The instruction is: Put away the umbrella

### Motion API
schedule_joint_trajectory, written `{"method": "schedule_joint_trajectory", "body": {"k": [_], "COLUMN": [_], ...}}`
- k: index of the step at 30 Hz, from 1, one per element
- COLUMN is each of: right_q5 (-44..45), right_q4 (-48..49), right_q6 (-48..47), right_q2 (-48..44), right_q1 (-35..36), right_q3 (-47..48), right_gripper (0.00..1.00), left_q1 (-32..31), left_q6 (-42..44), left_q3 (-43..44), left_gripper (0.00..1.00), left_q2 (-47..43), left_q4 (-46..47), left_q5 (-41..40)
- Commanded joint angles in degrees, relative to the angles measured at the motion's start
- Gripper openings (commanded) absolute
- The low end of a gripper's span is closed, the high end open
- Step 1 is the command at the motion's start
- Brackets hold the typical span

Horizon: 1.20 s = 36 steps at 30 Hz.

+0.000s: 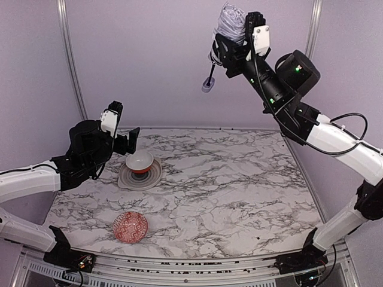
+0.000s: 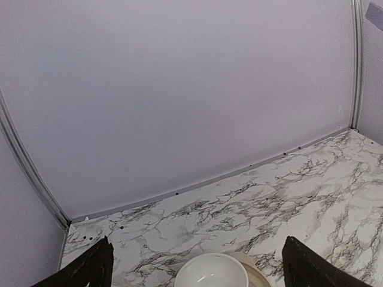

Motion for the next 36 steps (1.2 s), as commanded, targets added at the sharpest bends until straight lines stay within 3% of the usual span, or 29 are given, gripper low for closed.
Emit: {"method": "schedule_joint_trajectory", "body": {"k": [1, 7, 10, 13, 17, 20, 23, 27, 36], "right_q5": [0.0, -8.1, -13.3, -10.9, -8.6, -7.8, -5.6, -0.4, 1.4], "right_q4": [2.8, 5.3, 12.1, 14.0, 19.2, 15.7, 9.7, -5.8, -53.2], "right_q6": [0.4, 18.2, 21.5, 21.8, 23.0, 21.1, 19.8, 20.2, 27.2], "right_q2": [1.7, 10.1, 21.1, 30.6, 30.0, 27.6, 24.8, 20.3, 18.9], "right_q1": [1.2, -4.4, -4.6, -3.7, -4.1, -4.1, -4.0, -4.1, -4.5], "right_q3": [-5.3, -24.0, -35.5, -40.9, -45.8, -43.7, -39.8, -31.2, -8.9], "right_gripper": [0.00, 0.00, 0.00, 0.00, 0.00, 0.00, 0.00, 0.00, 0.00], "left_q1": [0.2, 0.2, 0.2, 0.2, 0.2, 0.2, 0.2, 0.2, 0.2], "left_q6": [0.3, 0.5, 0.5, 0.7, 1.1, 1.5, 1.5, 1.7, 1.1], "left_q3": [-0.6, -0.7, -0.7, -0.8, -0.8, -0.7, -0.8, -0.8, -0.9], "left_gripper": [0.99, 0.99, 0.99, 0.99, 0.99, 0.99, 0.99, 0.99, 0.99], "left_q2": [-0.6, -0.6, -0.9, -1.1, -0.9, -0.9, -0.8, -1.1, -1.5], "left_q4": [2.5, 2.5, 2.5, 2.5, 2.6, 2.5, 2.5, 2.5, 2.5], "left_q5": [0.8, 0.9, 1.1, 1.3, 1.4, 1.1, 1.2, 1.2, 2.5]}}
